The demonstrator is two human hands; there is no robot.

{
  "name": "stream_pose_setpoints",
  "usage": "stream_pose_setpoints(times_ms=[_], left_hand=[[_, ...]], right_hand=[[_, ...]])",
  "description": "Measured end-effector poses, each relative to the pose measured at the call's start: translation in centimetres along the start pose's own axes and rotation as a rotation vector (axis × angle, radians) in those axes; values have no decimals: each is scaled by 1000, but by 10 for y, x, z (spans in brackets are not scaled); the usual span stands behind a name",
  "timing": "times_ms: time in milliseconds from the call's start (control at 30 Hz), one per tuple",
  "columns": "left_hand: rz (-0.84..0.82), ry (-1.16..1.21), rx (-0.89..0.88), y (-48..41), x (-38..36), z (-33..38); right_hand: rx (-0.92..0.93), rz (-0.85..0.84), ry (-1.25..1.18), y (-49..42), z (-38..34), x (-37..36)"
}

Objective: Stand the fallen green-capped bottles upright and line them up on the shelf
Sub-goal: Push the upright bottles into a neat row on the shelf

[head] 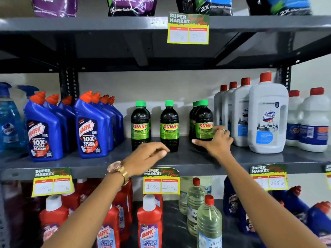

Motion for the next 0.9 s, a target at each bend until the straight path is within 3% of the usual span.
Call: stream_pose_setpoints(times_ms=[33,100,233,533,733,900], left_hand=[[-127,-11,-22,-5,-11,11],[-226,-52,-27,-15,-26,23],[-315,-135,42,-23,-53,17],[-306,-101,80,-25,-54,17],[-317,-49,115,-24,-50,21],[-332,-87,122,-23,-51,24]], right_hand=[[-70,-104,-3,-5,7,-4],[-123,-242,-97,-14,12,-12],[-65,-218,-183,-26,15,-15],[-20,-194,-31,-23,10,-18],[-10,-196,193,-20,8,-18],[-35,-212,184,-16,7,-18]])
Point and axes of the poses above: each hand's wrist, its own y-axis away from the middle knuckle, its own x-axis out of the back of the hand, z = x × y, the point moved 5 cm from there along -y, towards the middle knuckle, and after that the axes turned 4 degrees about x, right-handed, at the moved point
